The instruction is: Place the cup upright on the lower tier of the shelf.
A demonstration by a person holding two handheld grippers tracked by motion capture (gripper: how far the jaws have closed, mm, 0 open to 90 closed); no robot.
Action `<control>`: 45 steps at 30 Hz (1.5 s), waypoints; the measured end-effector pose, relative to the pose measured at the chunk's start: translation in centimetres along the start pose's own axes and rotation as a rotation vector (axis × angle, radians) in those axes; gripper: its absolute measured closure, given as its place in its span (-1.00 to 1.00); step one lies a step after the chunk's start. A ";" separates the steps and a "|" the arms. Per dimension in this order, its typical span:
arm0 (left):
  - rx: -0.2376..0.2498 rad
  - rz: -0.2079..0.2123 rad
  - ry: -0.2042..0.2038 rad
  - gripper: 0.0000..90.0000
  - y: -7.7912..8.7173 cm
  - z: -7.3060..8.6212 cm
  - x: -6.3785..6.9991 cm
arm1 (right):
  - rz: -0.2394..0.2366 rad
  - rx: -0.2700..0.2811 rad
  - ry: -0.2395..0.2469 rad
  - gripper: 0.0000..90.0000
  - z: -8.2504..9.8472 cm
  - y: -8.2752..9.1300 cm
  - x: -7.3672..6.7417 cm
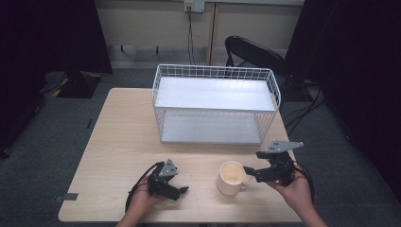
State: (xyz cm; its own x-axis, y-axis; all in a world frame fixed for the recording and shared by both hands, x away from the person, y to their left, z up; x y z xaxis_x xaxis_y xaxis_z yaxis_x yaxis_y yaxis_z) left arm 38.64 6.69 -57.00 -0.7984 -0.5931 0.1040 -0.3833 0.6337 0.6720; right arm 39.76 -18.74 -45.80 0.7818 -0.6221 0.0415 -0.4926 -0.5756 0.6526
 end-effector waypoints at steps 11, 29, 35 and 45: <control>0.000 -0.002 0.001 -0.69 0.0 0.0 0.0 | -0.043 -0.029 -0.009 -0.31 0.2 -2.2 -1.3; 0.002 -0.005 0.005 -0.69 0.0 0.0 0.0 | -0.040 -0.066 -0.020 -0.01 1.3 -4.1 -1.5; 0.002 -0.006 0.006 -0.69 0.0 -0.1 0.0 | -0.033 -0.080 -0.021 0.11 1.6 -4.6 -1.5; 0.002 -0.005 0.006 -0.69 -0.1 -0.1 0.0 | -0.028 -0.100 -0.018 0.30 2.0 -5.2 -1.5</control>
Point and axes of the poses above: each handheld gripper's, and its own axes: y roughly backward along the jaws, z roughly out of its underside, x roughly to its right, the point moved 10 cm from there along -y, roughly forward along the jaws, and after that the axes turned 7 degrees about y, right-handed, at the moved point
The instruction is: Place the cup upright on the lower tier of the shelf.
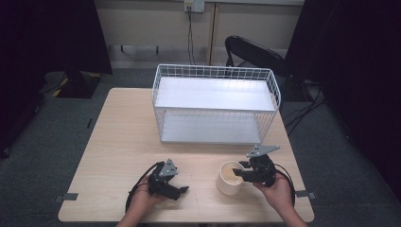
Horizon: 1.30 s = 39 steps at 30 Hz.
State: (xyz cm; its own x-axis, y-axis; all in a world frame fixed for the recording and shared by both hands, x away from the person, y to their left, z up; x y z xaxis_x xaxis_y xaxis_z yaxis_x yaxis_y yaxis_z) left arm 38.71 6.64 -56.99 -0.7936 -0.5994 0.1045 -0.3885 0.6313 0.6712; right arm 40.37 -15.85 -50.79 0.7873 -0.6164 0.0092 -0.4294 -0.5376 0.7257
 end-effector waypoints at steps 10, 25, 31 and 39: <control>0.000 0.000 0.000 -0.69 0.0 0.0 0.0 | -0.004 -0.028 0.014 0.54 0.0 -0.5 -0.3; 0.000 0.000 0.000 -0.69 0.0 0.0 0.0 | 0.032 -0.075 0.066 0.78 0.1 -0.9 -0.2; 0.002 -0.003 0.003 -0.69 0.0 0.0 0.0 | 0.024 -0.034 0.023 0.85 0.1 -0.4 0.5; 0.002 -0.007 0.005 -0.69 -0.1 -0.1 -0.1 | 0.047 0.009 -0.016 0.85 0.0 -0.2 1.1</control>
Point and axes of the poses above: each handheld gripper's, and its own axes: y roughly backward along the jaws, z roughly out of its underside, x roughly to its right, the point moved 10 cm from there along -y, roughly forward along the jaws, and after that the axes turned 7 degrees about y, right-handed, at the moved point
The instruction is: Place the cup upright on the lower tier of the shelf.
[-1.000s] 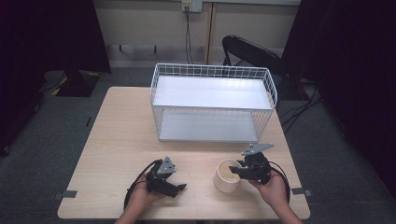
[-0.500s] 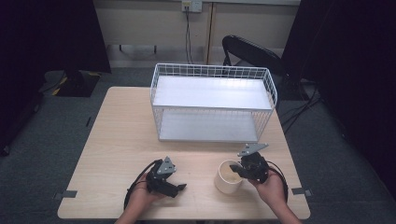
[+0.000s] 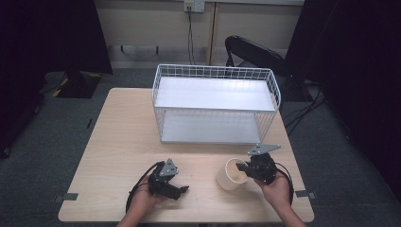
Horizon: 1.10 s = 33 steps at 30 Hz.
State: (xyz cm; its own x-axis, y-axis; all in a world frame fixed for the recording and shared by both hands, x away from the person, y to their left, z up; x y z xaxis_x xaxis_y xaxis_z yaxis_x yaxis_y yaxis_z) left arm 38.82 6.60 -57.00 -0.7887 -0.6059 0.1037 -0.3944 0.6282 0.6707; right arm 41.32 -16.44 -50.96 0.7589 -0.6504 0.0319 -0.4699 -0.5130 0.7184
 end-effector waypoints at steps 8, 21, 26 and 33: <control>0.000 0.000 0.000 -0.69 0.0 0.0 0.0 | 0.041 0.014 -0.023 0.85 -1.1 -0.2 0.8; 0.000 -0.001 0.003 -0.69 0.0 0.0 0.0 | 0.107 0.045 -0.053 0.85 -3.4 -0.4 2.4; -0.003 -0.003 0.003 -0.70 0.0 0.0 0.0 | 0.120 0.055 -0.068 0.85 -3.8 -0.4 2.8; -0.010 -0.001 0.000 -0.72 0.0 0.0 0.1 | 0.157 0.066 -0.083 0.85 -4.3 -0.5 3.7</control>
Point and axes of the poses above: each handheld gripper's, and its own axes: y roughly backward along the jaws, z roughly out of its underside, x roughly to its right, the point moved 10 cm from there along -y, roughly forward along the jaws, and after that the axes turned 7 degrees about y, right-handed, at the moved point
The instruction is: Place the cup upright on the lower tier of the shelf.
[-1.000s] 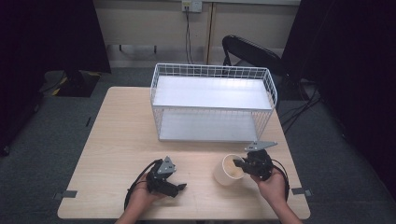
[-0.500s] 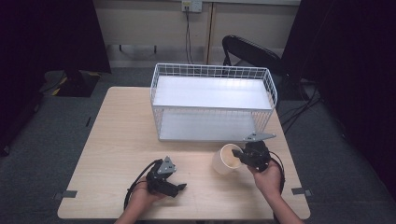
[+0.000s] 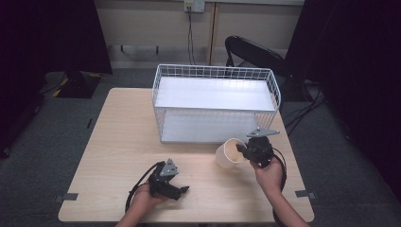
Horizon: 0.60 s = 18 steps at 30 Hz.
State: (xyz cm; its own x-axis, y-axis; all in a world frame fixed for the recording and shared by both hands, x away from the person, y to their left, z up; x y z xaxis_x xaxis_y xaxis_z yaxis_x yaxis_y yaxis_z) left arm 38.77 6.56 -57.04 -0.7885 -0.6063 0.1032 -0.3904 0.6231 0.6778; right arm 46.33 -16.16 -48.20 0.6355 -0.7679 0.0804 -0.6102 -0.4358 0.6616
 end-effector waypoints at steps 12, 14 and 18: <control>0.003 0.002 -0.003 -0.75 -0.1 0.0 0.0 | 0.073 0.021 -0.047 0.85 -0.9 -0.3 1.9; 0.003 0.002 -0.003 -0.75 -0.1 0.0 0.0 | 0.084 0.028 -0.057 0.85 -1.0 -0.3 2.2; 0.004 0.002 -0.002 -0.75 -0.1 0.0 0.0 | 0.116 0.039 -0.065 0.85 -1.3 -0.4 2.8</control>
State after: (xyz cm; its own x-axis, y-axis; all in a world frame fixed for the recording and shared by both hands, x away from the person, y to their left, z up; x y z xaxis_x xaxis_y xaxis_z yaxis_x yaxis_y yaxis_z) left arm 38.79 6.45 -57.06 -0.7903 -0.6040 0.1025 -0.3910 0.6261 0.6746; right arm 48.96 -17.59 -47.29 0.5282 -0.8425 0.1056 -0.6968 -0.3591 0.6209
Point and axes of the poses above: each handheld gripper's, and its own axes: y roughly backward along the jaws, z roughly out of its underside, x roughly to its right, the point moved 10 cm from there along -y, roughly forward along the jaws, and after that the axes turned 7 degrees about y, right-handed, at the moved point
